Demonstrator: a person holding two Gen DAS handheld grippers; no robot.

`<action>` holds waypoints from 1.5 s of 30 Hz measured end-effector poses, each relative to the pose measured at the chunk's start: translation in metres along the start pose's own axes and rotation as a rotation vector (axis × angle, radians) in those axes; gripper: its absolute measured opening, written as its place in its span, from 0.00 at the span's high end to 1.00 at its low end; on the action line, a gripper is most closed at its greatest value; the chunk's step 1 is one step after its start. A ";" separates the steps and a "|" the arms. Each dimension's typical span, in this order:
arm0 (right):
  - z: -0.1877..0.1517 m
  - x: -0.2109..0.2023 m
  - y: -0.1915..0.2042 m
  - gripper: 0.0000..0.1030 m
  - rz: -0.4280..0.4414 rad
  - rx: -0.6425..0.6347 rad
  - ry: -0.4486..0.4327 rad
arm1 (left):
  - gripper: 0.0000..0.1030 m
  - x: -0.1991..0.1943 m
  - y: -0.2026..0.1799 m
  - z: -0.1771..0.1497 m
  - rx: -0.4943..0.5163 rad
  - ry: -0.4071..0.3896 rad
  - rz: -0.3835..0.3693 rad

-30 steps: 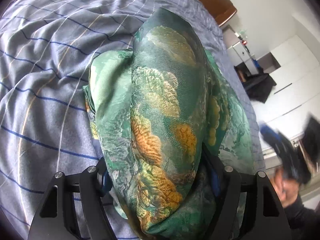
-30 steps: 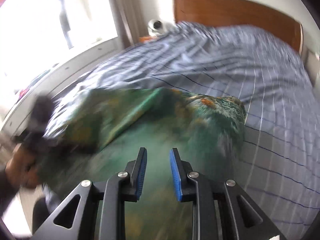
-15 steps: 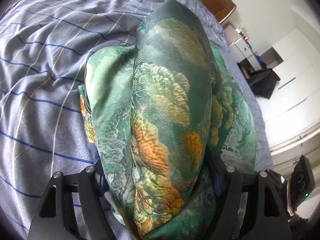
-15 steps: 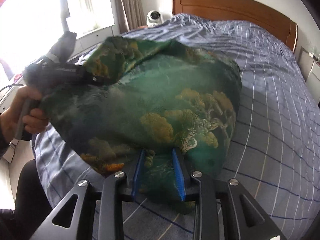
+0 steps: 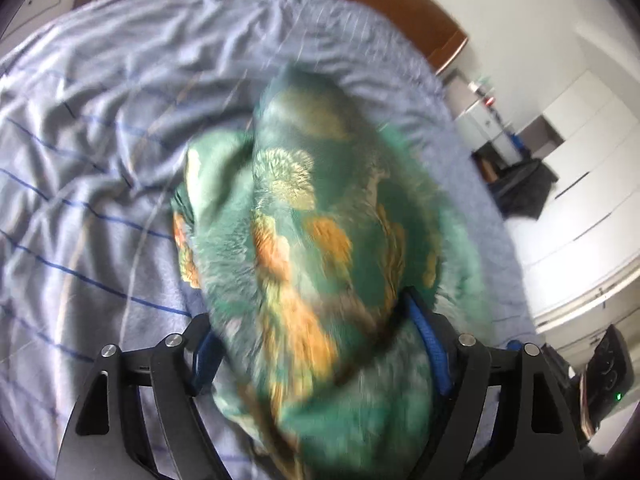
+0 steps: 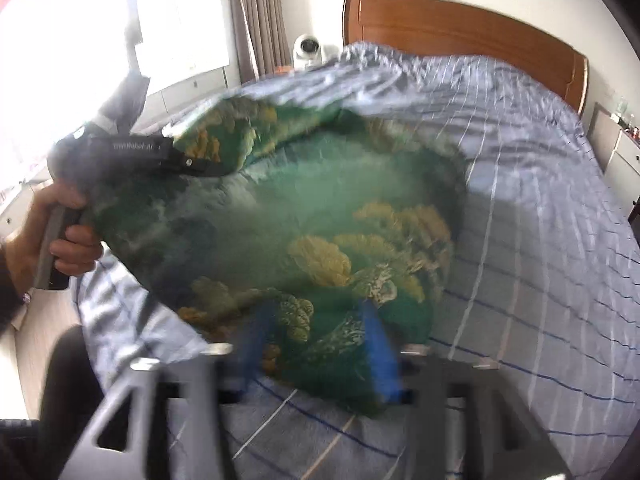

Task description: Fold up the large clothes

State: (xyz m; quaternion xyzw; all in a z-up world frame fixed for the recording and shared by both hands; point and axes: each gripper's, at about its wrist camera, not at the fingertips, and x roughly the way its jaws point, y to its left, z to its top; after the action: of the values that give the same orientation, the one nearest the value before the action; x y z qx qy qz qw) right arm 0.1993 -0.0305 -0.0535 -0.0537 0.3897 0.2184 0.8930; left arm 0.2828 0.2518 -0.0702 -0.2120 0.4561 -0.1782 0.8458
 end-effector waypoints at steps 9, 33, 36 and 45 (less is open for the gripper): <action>-0.009 -0.077 -0.050 0.19 -0.135 0.096 -0.081 | 0.01 -0.077 -0.031 -0.022 0.212 -0.132 0.410; -0.013 -0.084 -0.065 0.19 0.056 0.189 -0.102 | 0.04 0.012 0.017 0.022 -0.133 0.088 -0.076; -0.007 -0.075 -0.075 0.19 0.085 0.224 -0.079 | 0.01 0.037 0.040 0.007 -0.162 0.116 -0.060; 0.003 0.014 -0.141 0.18 0.239 0.411 0.033 | 0.00 0.085 0.054 0.004 -0.191 0.175 -0.242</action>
State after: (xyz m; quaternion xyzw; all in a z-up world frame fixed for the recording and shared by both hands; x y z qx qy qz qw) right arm 0.2706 -0.1520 -0.0724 0.1721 0.4443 0.2378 0.8464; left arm 0.3362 0.2562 -0.1563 -0.3283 0.5139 -0.2522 0.7513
